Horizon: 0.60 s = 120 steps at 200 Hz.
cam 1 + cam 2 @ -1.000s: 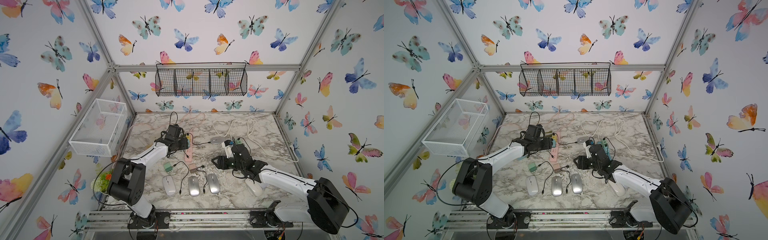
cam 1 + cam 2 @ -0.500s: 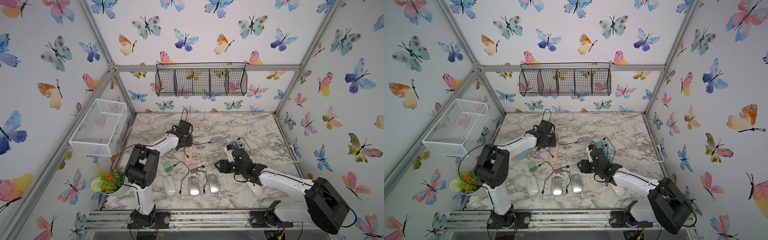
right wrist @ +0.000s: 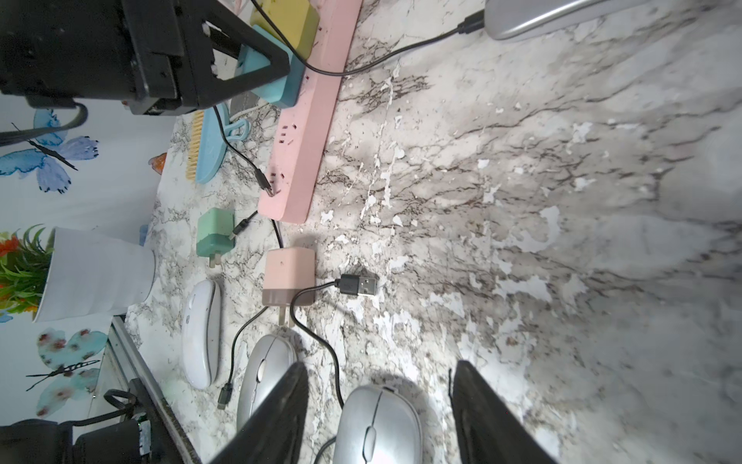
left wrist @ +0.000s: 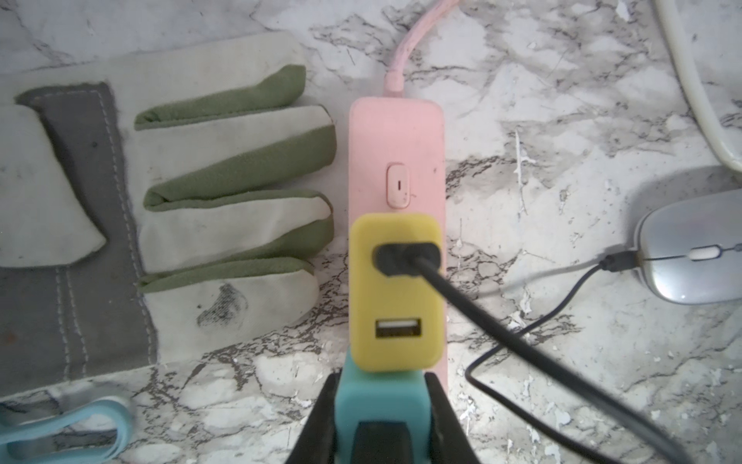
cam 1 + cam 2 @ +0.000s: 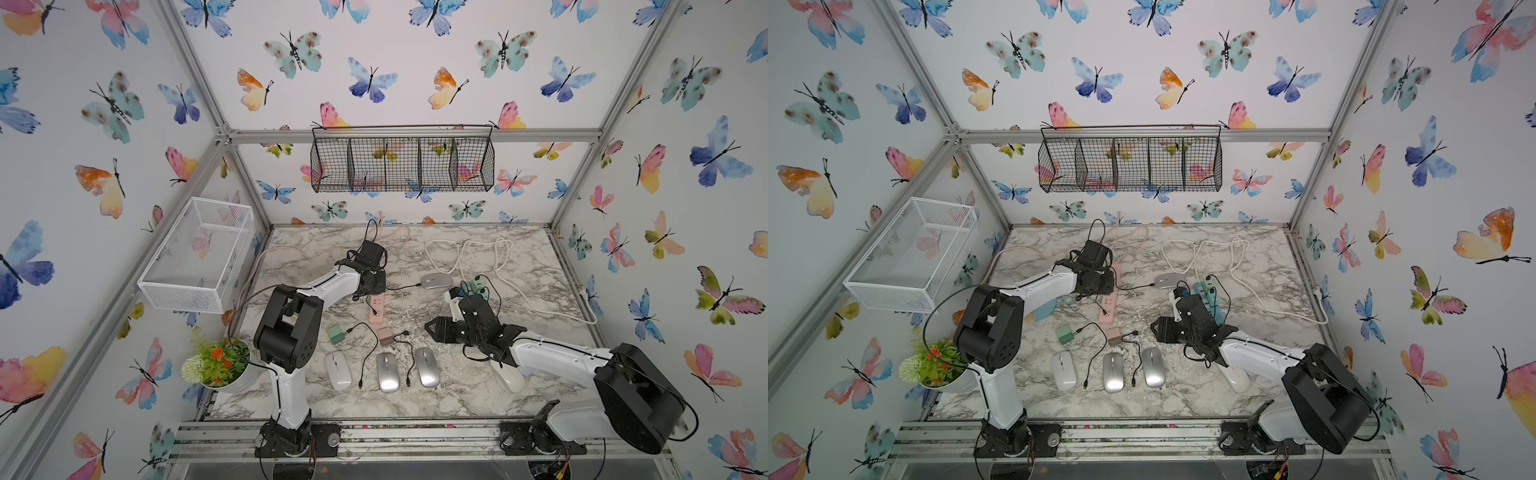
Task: Unplug the wireless mouse
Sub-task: Remove the plug from the socket.
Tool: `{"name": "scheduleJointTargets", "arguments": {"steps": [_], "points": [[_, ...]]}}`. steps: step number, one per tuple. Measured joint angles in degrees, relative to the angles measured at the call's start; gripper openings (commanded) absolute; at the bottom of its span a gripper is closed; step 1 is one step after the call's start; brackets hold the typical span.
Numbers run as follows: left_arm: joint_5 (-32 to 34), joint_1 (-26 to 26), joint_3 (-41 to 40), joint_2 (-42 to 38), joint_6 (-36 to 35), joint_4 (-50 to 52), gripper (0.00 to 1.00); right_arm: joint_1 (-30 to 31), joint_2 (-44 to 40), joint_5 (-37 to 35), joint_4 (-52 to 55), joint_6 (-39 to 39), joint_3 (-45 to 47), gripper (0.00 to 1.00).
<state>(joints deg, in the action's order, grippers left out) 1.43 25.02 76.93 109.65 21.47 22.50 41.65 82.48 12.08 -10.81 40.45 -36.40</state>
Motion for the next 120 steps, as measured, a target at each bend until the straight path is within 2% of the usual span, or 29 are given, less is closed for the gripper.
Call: {"name": "scheduleJointTargets", "arguments": {"steps": [33, 58, 84, 120], "points": [[-10.6, -4.0, -2.0, 0.0, 1.3, -5.0, 0.0, 0.0, 10.3, 3.4, -6.7, 1.9, -6.5, 0.64], [-17.3, -6.7, -3.7, 0.0, 2.4, -8.1, 0.0, 0.0, 18.1, 6.0, -12.3, 4.1, -11.6, 0.64], [-21.0, -8.2, -5.1, 0.0, 3.2, -10.2, 0.0, 0.0, 25.2, 7.6, -14.9, 5.9, -16.8, 0.64], [-22.6, -8.3, -6.2, 0.0, 3.5, -12.2, 0.0, 0.0, 32.6, 10.7, -17.4, 8.7, -22.8, 0.64]]}}
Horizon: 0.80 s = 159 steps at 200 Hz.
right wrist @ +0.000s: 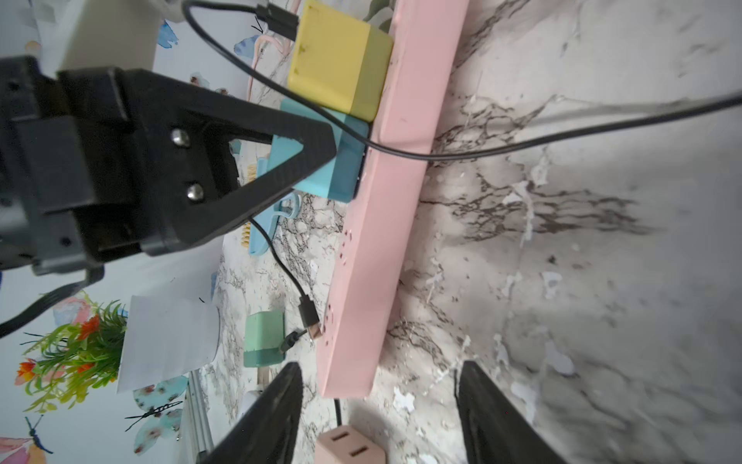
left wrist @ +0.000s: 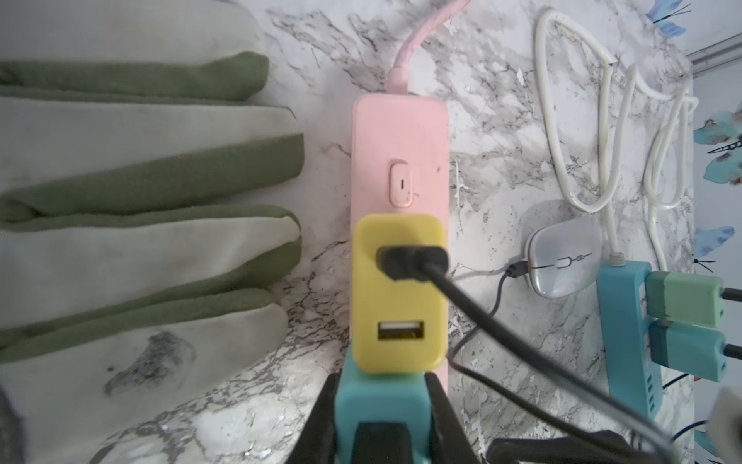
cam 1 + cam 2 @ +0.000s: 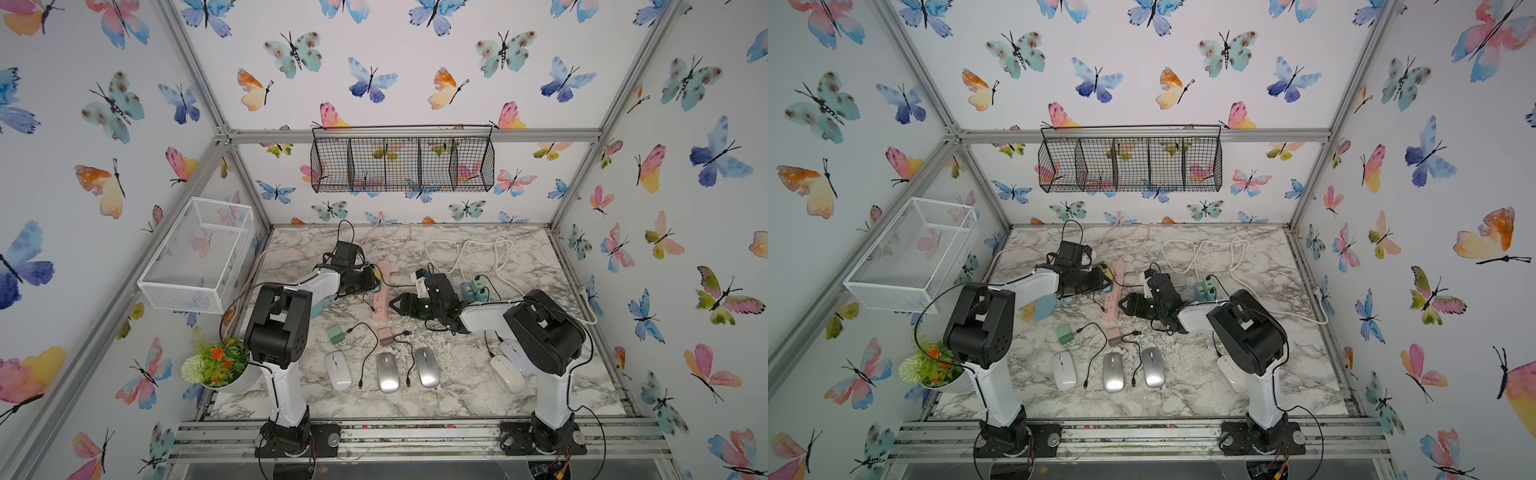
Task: Unplug the wireless mouse
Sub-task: Remove the plug from the socket.
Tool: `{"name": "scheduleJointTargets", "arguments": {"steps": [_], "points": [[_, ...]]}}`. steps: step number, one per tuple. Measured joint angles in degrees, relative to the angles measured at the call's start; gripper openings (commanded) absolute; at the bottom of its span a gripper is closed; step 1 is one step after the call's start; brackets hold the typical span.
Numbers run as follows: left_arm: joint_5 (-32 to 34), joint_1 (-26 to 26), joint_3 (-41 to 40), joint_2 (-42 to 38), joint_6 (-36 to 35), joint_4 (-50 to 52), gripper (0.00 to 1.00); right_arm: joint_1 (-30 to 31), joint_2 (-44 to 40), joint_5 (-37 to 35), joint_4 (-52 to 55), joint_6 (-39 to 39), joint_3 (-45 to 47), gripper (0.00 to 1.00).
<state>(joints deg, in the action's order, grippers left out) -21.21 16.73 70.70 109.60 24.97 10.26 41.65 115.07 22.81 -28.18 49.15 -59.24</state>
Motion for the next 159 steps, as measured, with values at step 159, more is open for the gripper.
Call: {"name": "scheduleJointTargets", "arguments": {"steps": [159], "points": [[-0.4, 0.0, -0.5, 0.0, -0.1, -1.0, 0.0, -0.5, 11.6, 3.9, -1.3, 8.9, -11.5, 0.43]]}}
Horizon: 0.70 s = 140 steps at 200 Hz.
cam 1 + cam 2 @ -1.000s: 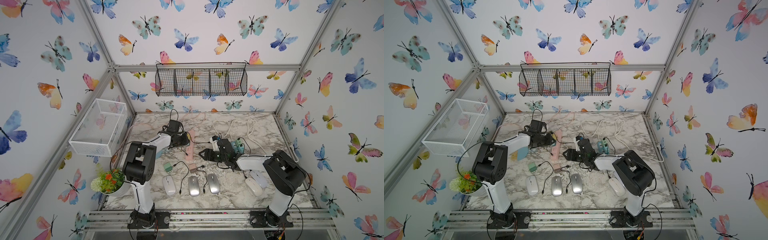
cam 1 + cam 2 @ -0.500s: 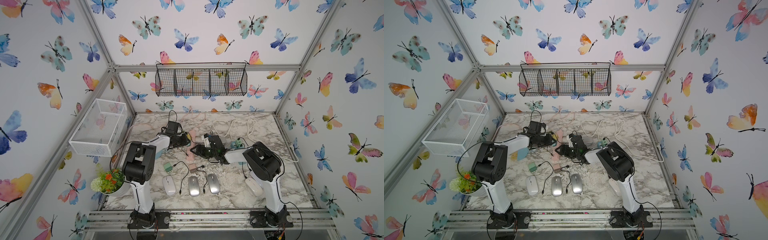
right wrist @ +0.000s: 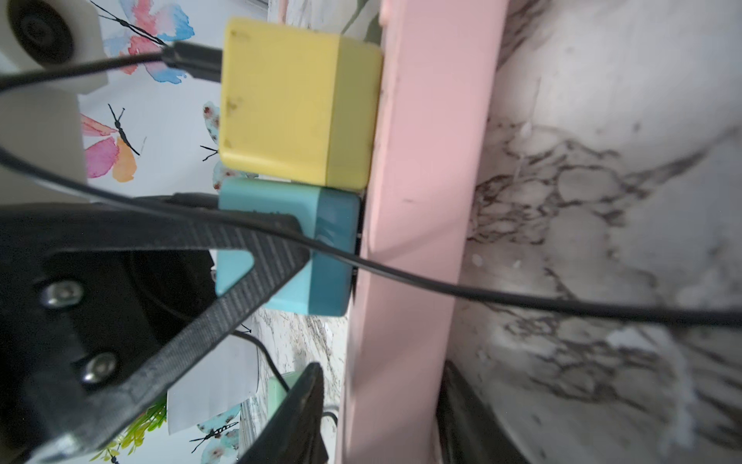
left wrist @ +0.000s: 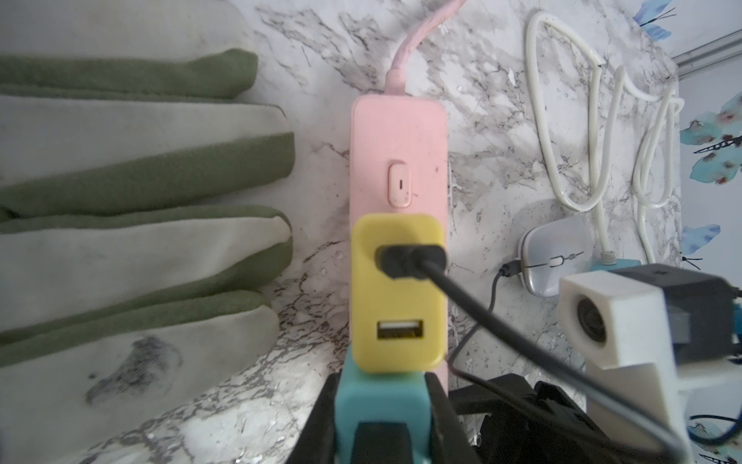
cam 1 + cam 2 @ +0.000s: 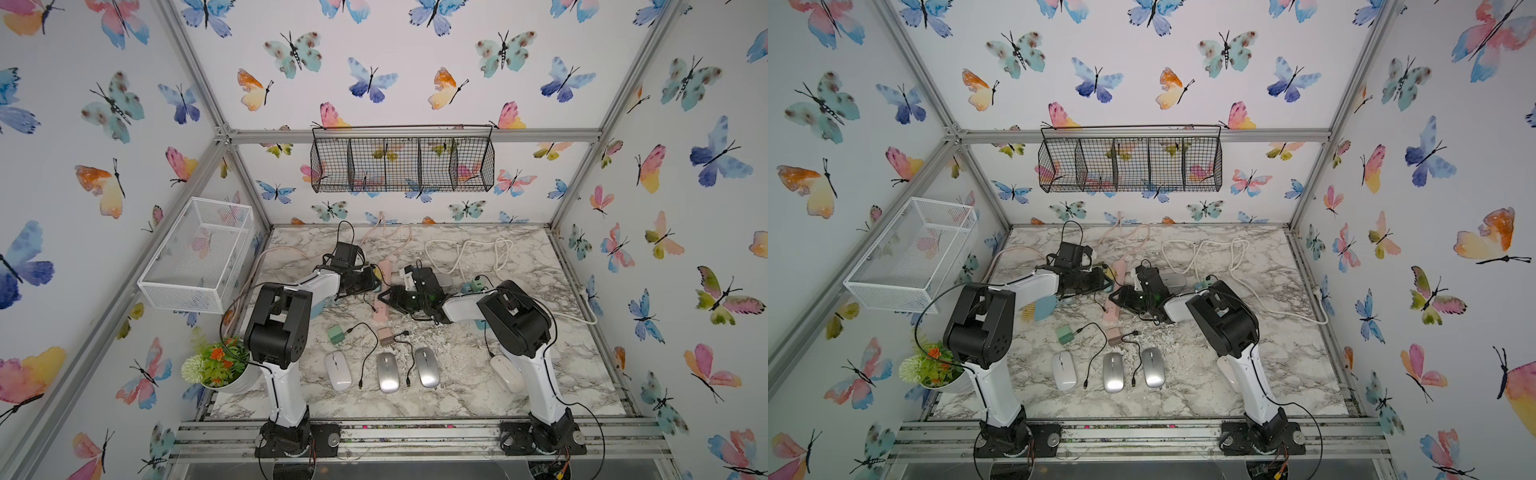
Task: Unplug the wireless mouse
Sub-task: Remove the plug from the socket.
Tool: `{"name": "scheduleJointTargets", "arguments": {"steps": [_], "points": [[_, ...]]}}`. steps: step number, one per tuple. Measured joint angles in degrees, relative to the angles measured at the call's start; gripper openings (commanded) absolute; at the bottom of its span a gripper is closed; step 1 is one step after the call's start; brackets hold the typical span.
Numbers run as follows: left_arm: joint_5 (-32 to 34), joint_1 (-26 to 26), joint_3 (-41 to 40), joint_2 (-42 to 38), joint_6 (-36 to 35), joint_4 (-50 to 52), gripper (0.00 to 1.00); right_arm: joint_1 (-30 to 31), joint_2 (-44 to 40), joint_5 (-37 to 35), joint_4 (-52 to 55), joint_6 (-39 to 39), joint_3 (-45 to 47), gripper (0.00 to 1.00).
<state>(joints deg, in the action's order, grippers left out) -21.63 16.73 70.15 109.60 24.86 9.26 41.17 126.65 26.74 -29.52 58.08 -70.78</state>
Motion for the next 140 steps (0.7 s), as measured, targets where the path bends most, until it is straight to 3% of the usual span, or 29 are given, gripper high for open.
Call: {"name": "scheduleJointTargets", "arguments": {"steps": [99, 140], "points": [[-1.4, -0.1, -0.6, -0.3, -1.4, -1.1, 0.0, -0.7, 0.4, 0.8, -3.6, 5.4, 1.7, 0.13], [-0.2, 0.0, -1.3, -1.2, -1.8, -1.0, 0.0, -0.7, 0.4, 0.9, -4.9, 5.6, 2.5, 0.05]]}}
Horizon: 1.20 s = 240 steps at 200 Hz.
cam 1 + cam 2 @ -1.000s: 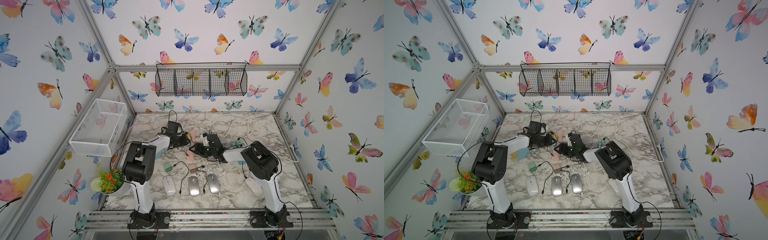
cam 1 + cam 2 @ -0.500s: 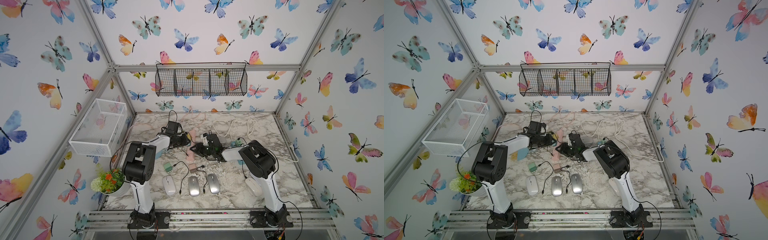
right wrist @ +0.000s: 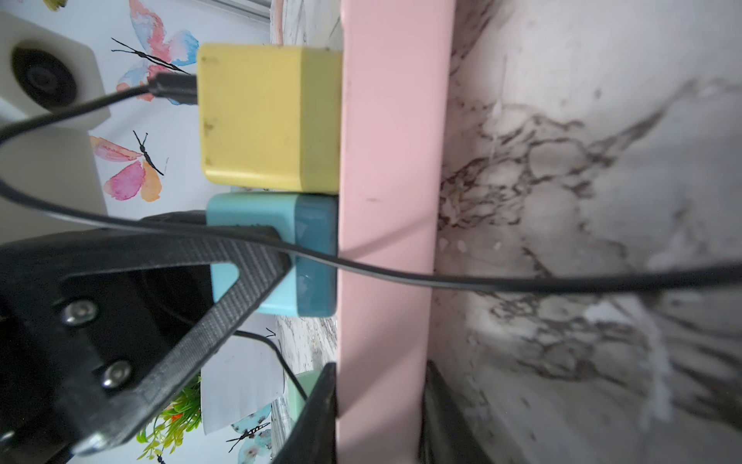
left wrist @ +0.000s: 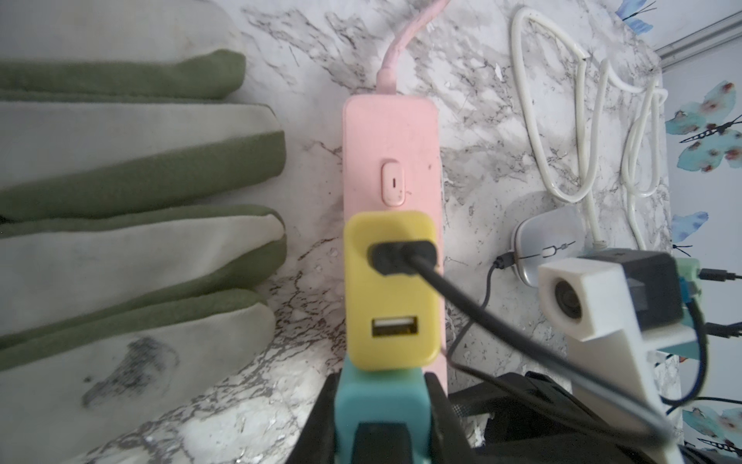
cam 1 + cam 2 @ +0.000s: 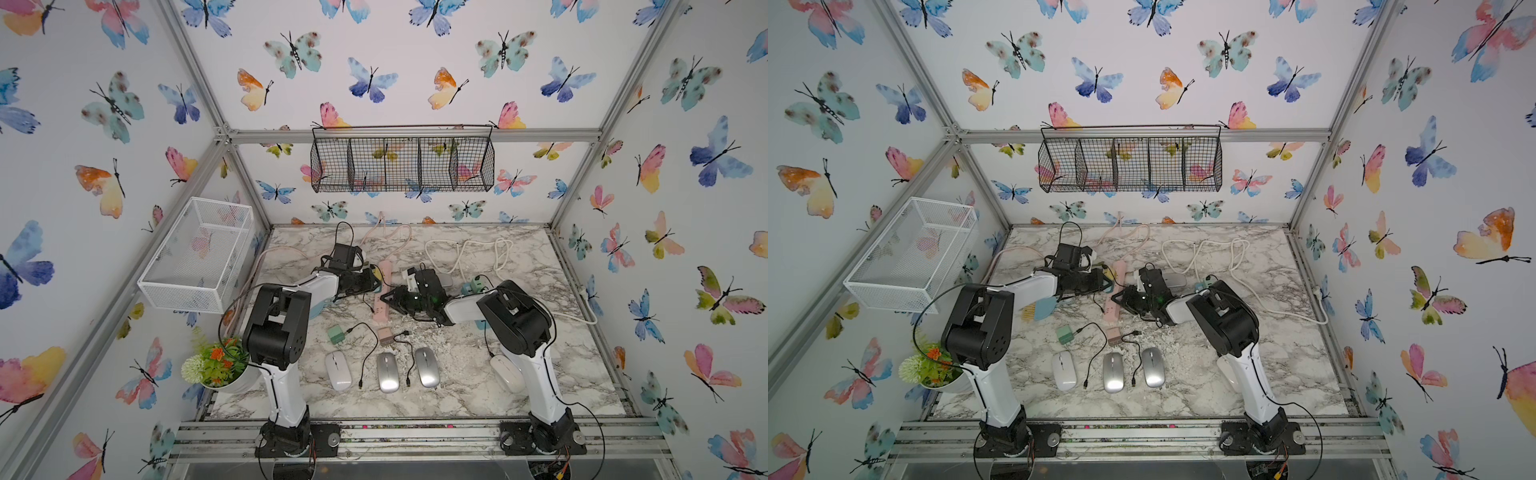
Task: Unplug the wireless mouse
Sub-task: Remove the plug from the socket.
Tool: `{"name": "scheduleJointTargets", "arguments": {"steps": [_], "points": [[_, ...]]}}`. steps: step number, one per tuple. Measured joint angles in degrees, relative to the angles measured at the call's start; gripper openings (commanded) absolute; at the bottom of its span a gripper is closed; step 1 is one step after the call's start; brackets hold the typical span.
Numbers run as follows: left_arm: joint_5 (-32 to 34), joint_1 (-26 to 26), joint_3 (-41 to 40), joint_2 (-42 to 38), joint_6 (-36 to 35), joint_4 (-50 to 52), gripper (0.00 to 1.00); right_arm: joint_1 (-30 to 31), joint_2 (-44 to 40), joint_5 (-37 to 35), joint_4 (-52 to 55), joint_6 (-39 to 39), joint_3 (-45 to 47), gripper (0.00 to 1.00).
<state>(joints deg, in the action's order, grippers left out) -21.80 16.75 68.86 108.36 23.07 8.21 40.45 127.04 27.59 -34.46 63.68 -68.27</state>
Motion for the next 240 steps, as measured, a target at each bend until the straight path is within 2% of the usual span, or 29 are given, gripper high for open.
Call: {"name": "scheduleJointTargets", "arguments": {"steps": [28, 66, 107, 121, 157, 178, 209, 224, 240], "points": [[3.7, 1.2, 0.6, -1.1, -1.0, 2.3, 0.0, 0.0, -0.2, 0.5, -1.5, 0.2, 1.0, 0.02], [-2.9, -1.2, -3.6, -1.9, 2.0, -2.2, 0.0, 0.2, -0.2, 1.2, -1.8, 0.1, 1.3, 0.02], [7.0, 2.8, -2.5, -4.2, 0.1, 1.1, 0.0, 0.2, -0.7, 1.6, -1.5, -0.6, 1.5, 0.02], [5.7, 2.1, -3.5, -4.9, 0.4, -0.3, 0.0, 0.2, -0.9, 1.6, -1.5, -1.1, 1.5, 0.02], [-3.0, -1.4, -7.9, -5.3, 4.3, -5.1, 0.0, 0.6, -0.9, 1.9, -1.6, -1.4, 2.0, 0.02], [-1.5, -1.0, -7.5, -5.3, 3.9, -4.3, 0.0, 0.6, -0.9, 1.9, -1.6, -1.4, 2.1, 0.02], [6.0, 1.9, -6.1, -6.4, 1.2, -1.4, 0.0, 0.6, -1.0, 2.0, -1.4, -1.6, 2.1, 0.02], [5.5, 1.7, -7.1, -7.1, 1.1, -2.5, 0.0, 0.6, -1.1, 2.1, -1.4, -2.1, 2.1, 0.02], [1.7, 0.0, -9.9, -7.7, 2.8, -6.1, 0.0, 0.6, -1.2, 2.3, -1.3, -2.5, 2.1, 0.02]]}}
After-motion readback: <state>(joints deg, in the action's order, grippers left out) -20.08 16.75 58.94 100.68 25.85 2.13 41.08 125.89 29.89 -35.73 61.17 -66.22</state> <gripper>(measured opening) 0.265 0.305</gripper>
